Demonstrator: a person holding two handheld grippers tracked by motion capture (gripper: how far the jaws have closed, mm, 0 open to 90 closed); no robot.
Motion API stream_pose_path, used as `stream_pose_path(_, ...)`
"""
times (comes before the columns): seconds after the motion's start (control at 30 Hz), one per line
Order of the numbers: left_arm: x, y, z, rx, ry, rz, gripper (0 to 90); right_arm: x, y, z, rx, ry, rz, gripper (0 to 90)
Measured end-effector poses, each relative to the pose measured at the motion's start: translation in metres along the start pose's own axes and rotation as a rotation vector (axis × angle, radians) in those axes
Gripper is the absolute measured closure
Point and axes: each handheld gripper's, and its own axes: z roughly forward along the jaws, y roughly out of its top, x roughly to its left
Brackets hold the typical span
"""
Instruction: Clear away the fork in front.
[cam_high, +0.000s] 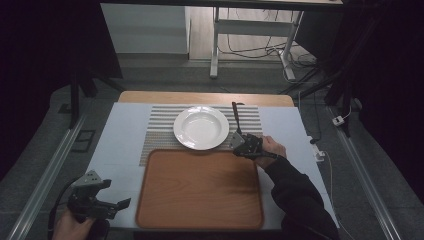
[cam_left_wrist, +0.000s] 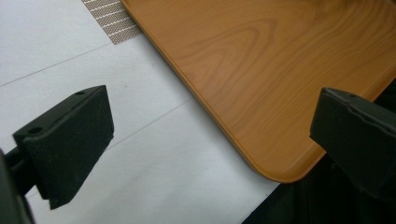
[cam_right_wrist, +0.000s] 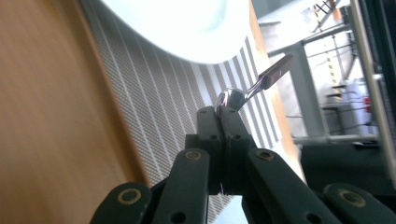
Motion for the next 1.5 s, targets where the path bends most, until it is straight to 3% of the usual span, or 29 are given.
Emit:
stream_pose_path(0.13, 0.0, 0.0, 0.0, 0.0, 0.0, 0.0, 0.0, -0.001, -0.001, -0.013, -0.067, 0.046, 0.101, 89.3)
stream_pose_path(0.23, 0.0, 0.0, 0.0, 0.0, 0.0, 0.0, 0.0, -0.003, -0.001, -0.02, -0.09, 0.072, 0.134, 89.3)
stream_pose_path(0.3, 0.0, 0.0, 0.0, 0.0, 0.001, 0.001, 0.0, -0.006, -0.002, -0.028, -0.14, 0.114, 0.206, 89.2)
stream_pose_path(0.33, 0.0, 0.0, 0.0, 0.001, 0.0, 0.001, 0.0, -0.006, -0.002, -0.028, -0.14, 0.114, 0.206, 89.2)
stream_pose_path(0.5, 0.0, 0.0, 0.0, 0.001, 0.0, 0.001, 0.0, -0.013, -0.007, -0.041, -0.222, 0.199, 0.315, 89.3)
stream_pose_path(0.53, 0.0, 0.0, 0.0, 0.001, 0.001, 0.001, 0.0, -0.015, -0.009, -0.046, -0.252, 0.231, 0.362, 89.3)
stream_pose_path(0.57, 0.0, 0.0, 0.0, 0.001, -0.001, -0.001, 0.0, -0.015, -0.009, -0.046, -0.252, 0.231, 0.362, 89.3)
stream_pose_path(0.7, 0.0, 0.0, 0.0, 0.002, -0.001, 0.001, 0.0, -0.017, -0.015, -0.054, -0.317, 0.298, 0.445, 89.2)
stream_pose_path(1.17, -0.001, 0.001, 0.001, 0.007, 0.003, 0.011, 0.0, -0.012, -0.028, -0.083, -0.451, 0.508, 0.57, 89.2)
stream_pose_path(1.5, -0.002, 0.001, 0.001, 0.006, 0.0, 0.019, 0.0, -0.002, -0.03, -0.098, -0.493, 0.592, 0.584, 89.2)
